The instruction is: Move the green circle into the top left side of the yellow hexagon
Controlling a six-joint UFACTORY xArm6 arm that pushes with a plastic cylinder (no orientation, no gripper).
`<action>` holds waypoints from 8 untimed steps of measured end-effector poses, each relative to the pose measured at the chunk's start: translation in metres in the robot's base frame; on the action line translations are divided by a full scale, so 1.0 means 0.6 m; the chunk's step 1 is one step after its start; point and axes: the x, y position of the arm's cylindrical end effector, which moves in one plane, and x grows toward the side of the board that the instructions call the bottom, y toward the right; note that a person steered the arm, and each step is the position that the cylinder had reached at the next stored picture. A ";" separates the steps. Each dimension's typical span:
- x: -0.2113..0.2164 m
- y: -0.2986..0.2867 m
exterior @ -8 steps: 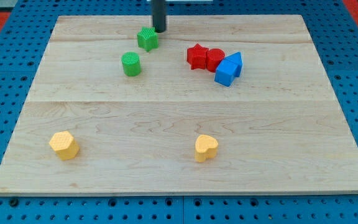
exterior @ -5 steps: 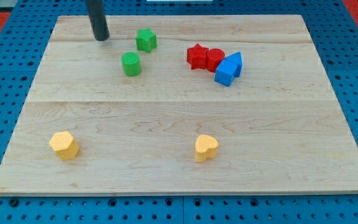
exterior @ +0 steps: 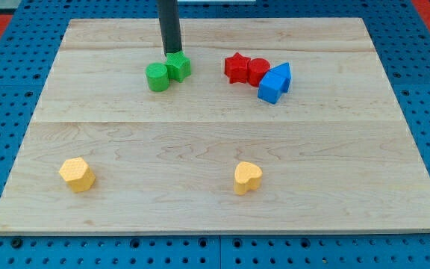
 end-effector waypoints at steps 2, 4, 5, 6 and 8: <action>0.067 -0.035; 0.215 -0.089; 0.244 -0.143; 0.260 -0.204; 0.327 -0.241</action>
